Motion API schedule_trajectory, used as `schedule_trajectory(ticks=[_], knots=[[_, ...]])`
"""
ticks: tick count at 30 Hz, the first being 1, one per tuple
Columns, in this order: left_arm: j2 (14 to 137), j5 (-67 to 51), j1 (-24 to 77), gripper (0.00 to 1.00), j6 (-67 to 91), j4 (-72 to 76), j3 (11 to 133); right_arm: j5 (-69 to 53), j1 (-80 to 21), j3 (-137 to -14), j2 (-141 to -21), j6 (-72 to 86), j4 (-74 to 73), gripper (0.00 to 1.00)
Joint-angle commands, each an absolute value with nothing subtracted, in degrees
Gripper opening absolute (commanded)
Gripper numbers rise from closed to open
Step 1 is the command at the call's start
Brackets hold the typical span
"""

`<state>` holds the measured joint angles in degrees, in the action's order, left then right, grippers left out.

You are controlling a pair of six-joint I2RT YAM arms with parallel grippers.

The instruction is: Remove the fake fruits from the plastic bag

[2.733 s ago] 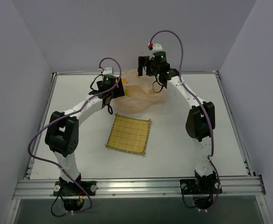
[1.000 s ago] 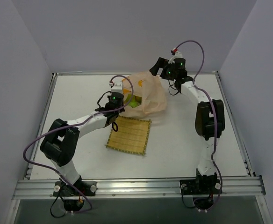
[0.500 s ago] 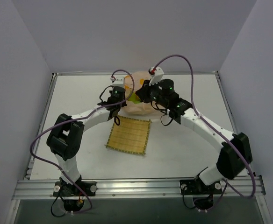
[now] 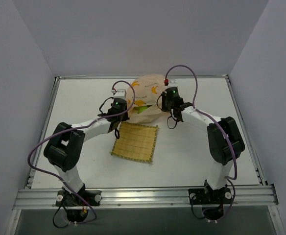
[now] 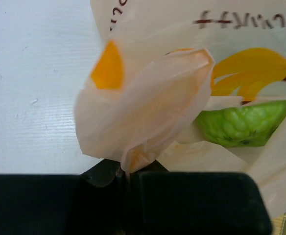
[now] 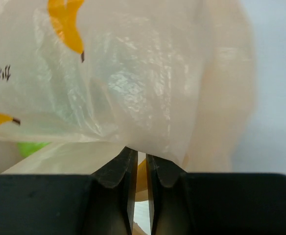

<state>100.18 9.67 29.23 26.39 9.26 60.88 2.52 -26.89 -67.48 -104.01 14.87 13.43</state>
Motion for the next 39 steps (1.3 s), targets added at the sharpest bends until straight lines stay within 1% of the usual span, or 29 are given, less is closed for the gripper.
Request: schedule_trajectory(ticks=[1, 2, 3, 5, 6, 7, 8, 9, 11, 14, 15, 17, 18, 20, 22, 28, 31, 32, 33, 37, 39], knots=[[98.1, 8.1, 29.0, 0.02, 27.1, 13.6, 62.0, 10.4, -25.2, -70.0, -103.2, 12.4, 15.1, 0.1], [99.0, 7.7, 29.0, 0.02, 26.7, 14.0, 62.1, 6.1, -25.7, -70.1, -102.2, 11.3, 15.2, 0.13], [99.2, 7.4, 29.1, 0.02, 26.7, 14.8, 62.2, 3.5, -26.2, -70.1, -101.6, 10.0, 15.0, 0.23], [99.1, 6.6, 29.1, 0.02, 26.5, 16.1, 61.4, 1.4, -28.6, -70.5, -99.2, 7.7, 11.1, 0.35], [99.0, 6.5, 29.1, 0.02, 26.4, 16.5, 61.2, 0.4, -29.3, -70.0, -97.9, 7.5, 10.3, 0.5], [98.6, 6.6, 29.1, 0.02, 26.2, 16.7, 60.8, -2.5, -29.8, -69.0, -96.6, 8.3, 10.0, 0.57], [98.4, 6.8, 29.1, 0.02, 25.9, 16.9, 60.7, -4.5, -30.2, -66.8, -93.8, 9.3, 10.4, 0.62], [98.2, 6.7, 29.0, 0.02, 25.9, 17.6, 60.5, -8.2, -30.5, -65.8, -92.4, 10.1, 11.0, 0.64], [97.6, 5.8, 29.1, 0.02, 25.8, 18.8, 59.6, -10.8, -31.5, -64.3, -90.3, 10.2, 12.4, 0.63], [97.1, 5.0, 29.0, 0.02, 25.8, 19.8, 59.1, -14.0, -32.3, -65.6, -91.7, 9.1, 12.7, 0.56], [96.9, 4.9, 28.9, 0.03, 25.8, 20.0, 58.8, -13.5, -32.8, -67.3, -92.7, 8.9, 12.7, 0.49], [96.1, 4.8, 28.7, 0.09, 26.2, 20.2, 58.4, -12.5, -33.0, -69.1, -96.4, 8.4, 12.7, 0.43], [95.8, 4.6, 28.4, 0.1, 26.7, 20.4, 58.1, -12.0, -33.0, -70.8, -97.9, 8.4, 12.7, 0.37], [95.3, 3.4, 27.1, 0.13, 27.2, 20.6, 58.0, -11.8, -33.0, -72.7, -102.1, 8.3, 12.5, 0.33], [94.7, 2.8, 26.2, 0.14, 28.3, 20.3, 57.5, -11.7, -33.1, -75.2, -105.2, 8.3, 11.9, 0.33], [94.7, 0.0, 26.1, 0.15, 29.9, 21.8, 55.9, -11.6, -33.2, -77.7, -107.5, 8.1, 11.9, 0.31], [93.9, 0.0, 26.4, 0.15, 29.6, 21.5, 55.8, -11.3, -33.2, -78.4, -108.0, 7.6, 11.5, 0.34], [93.8, 0.0, 26.5, 0.15, 29.5, 21.4, 55.8, -11.1, -33.0, -80.0, -109.4, 7.5, 11.2, 0.37], [93.7, 0.0, 26.5, 0.15, 29.5, 21.3, 55.9, -9.7, -33.1, -80.9, -110.3, 7.2, 11.2, 0.43], [94.0, -2.0, 27.2, 0.16, 29.4, 20.5, 56.2, -3.6, -32.9, -88.0, -116.6, 7.3, 14.5, 0.43], [94.0, -2.4, 27.6, 0.2, 29.1, 20.7, 55.4, -0.2, -32.3, -92.7, -118.5, 8.3, 18.3, 0.42]])
